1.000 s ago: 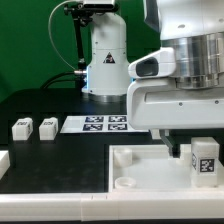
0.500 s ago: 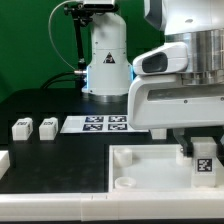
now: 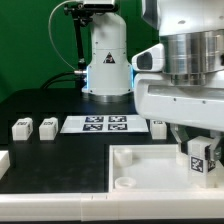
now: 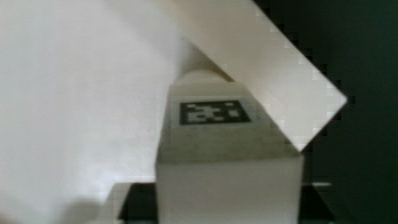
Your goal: Assemble one leg
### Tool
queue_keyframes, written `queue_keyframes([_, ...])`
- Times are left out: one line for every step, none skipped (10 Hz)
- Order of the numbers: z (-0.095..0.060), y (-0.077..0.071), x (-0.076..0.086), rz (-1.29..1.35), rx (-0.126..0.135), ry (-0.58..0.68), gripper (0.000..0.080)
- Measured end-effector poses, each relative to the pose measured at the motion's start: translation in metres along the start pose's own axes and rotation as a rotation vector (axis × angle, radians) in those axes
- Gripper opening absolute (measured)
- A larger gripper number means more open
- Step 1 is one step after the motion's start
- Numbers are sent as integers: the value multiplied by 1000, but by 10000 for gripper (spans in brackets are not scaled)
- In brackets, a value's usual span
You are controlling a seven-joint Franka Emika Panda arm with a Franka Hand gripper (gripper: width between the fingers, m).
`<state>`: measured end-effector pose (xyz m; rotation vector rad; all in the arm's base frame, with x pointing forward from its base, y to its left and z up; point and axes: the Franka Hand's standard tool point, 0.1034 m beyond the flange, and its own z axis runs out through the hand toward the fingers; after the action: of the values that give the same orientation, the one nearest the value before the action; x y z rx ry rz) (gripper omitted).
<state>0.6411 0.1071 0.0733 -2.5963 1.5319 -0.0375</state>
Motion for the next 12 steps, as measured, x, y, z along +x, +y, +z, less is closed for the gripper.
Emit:
queue_keyframes([0, 1, -1, 158, -6, -7, 292])
queue_keyframes([0, 1, -2, 317, -4, -21, 292])
queue_keyframes([0, 2, -3, 436, -6, -28, 294])
queue_keyframes([0, 1, -4, 507, -7, -26, 294])
queue_keyframes([0, 2, -4, 611, -9, -23, 294])
queue_keyframes([0, 2, -3, 616, -9, -21, 294])
queue_keyframes([1, 2, -3, 609, -10, -22, 364])
queue_keyframes([1, 2, -4, 607, -10, -22, 497])
queue_keyframes([1, 3, -4, 605, -11, -22, 497])
queue_keyframes([2, 3, -4, 603, -11, -22, 617])
queue_keyframes([2, 3, -4, 600, -11, -22, 639])
queue_keyframes([2, 2, -5, 548, -11, -22, 639])
